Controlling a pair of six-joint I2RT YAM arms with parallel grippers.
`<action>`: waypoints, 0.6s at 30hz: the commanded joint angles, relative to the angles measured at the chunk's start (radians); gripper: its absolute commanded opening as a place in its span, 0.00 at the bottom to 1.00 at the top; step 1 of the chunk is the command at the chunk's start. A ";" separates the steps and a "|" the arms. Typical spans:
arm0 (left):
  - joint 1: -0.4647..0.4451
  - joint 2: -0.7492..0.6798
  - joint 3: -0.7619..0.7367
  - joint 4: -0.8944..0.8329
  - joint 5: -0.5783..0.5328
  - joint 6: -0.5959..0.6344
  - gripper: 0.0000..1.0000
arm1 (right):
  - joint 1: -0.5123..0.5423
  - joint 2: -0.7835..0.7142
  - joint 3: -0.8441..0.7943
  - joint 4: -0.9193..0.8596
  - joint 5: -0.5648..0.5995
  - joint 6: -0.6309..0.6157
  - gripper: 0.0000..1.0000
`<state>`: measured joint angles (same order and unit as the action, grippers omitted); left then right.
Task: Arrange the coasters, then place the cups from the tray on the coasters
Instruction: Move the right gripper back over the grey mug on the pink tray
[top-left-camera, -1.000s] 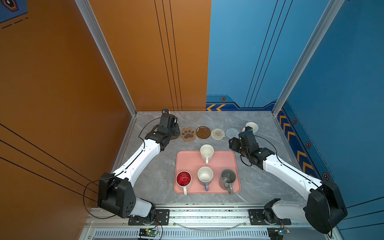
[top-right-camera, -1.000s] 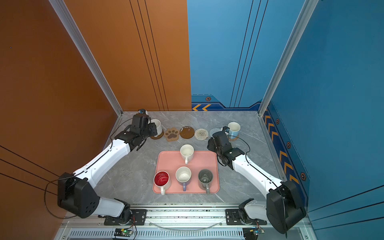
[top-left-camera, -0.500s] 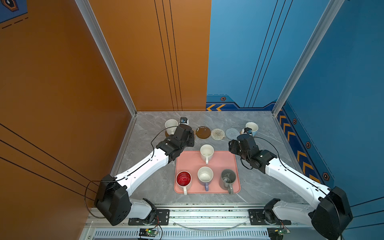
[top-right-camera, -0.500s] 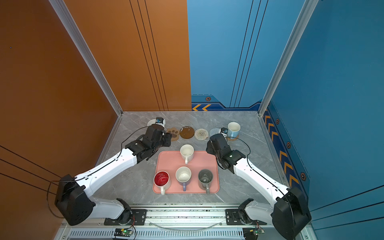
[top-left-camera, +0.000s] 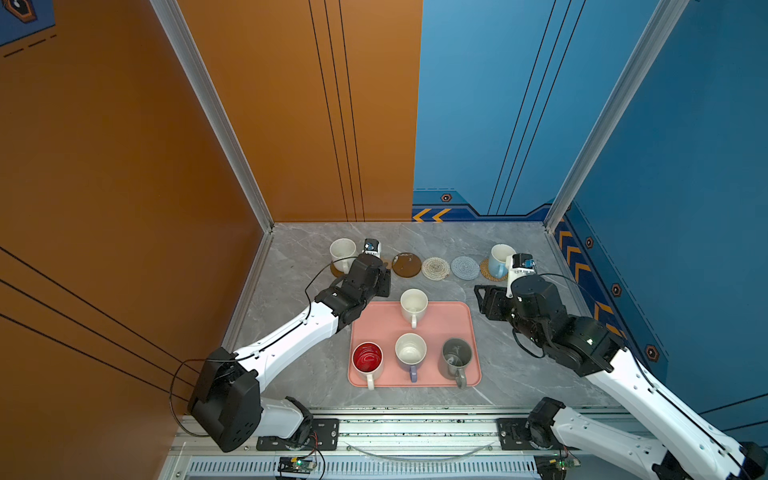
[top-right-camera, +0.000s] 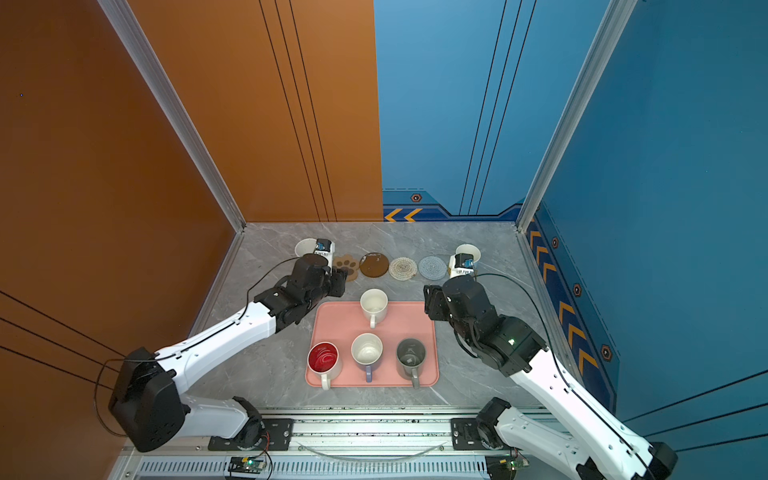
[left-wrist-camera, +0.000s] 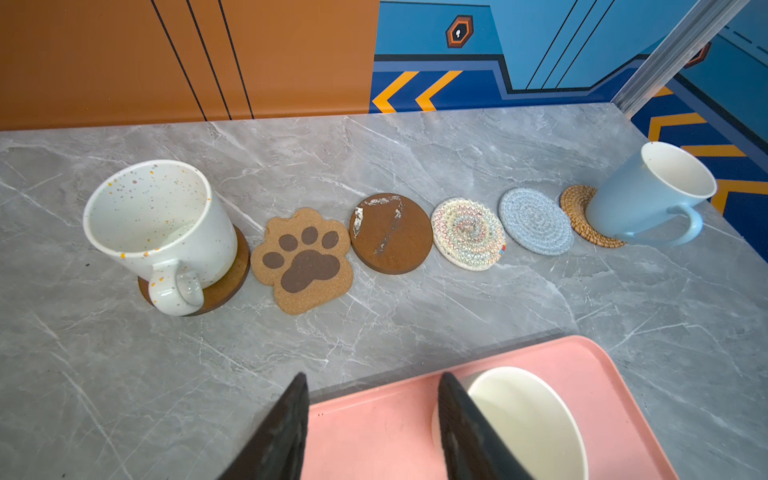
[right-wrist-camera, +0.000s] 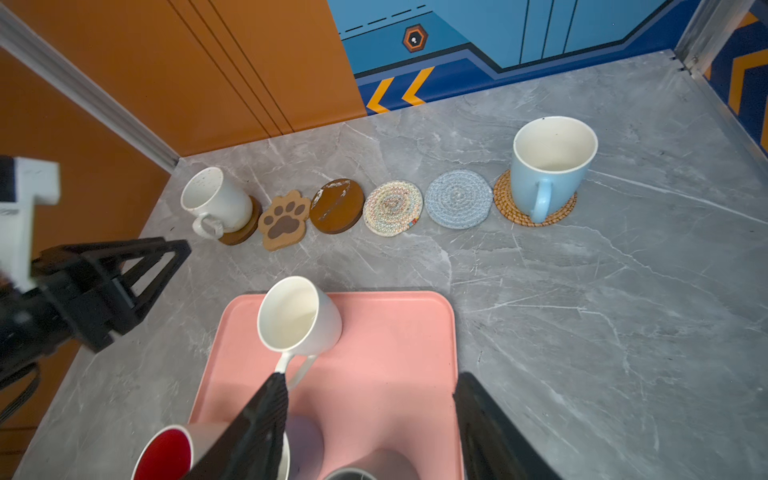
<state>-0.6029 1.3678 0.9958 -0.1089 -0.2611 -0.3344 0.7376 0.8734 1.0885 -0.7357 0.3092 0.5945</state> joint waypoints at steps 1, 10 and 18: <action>0.013 -0.024 -0.020 0.043 0.036 0.020 0.51 | 0.066 -0.035 0.036 -0.225 -0.022 0.004 0.62; 0.021 -0.030 -0.033 0.074 0.062 0.014 0.51 | 0.348 -0.125 -0.043 -0.349 0.115 0.252 0.60; 0.027 -0.033 -0.043 0.084 0.063 0.005 0.51 | 0.536 -0.024 -0.081 -0.392 0.198 0.380 0.59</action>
<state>-0.5869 1.3571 0.9722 -0.0422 -0.2226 -0.3294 1.2362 0.8165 1.0229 -1.0744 0.4446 0.8963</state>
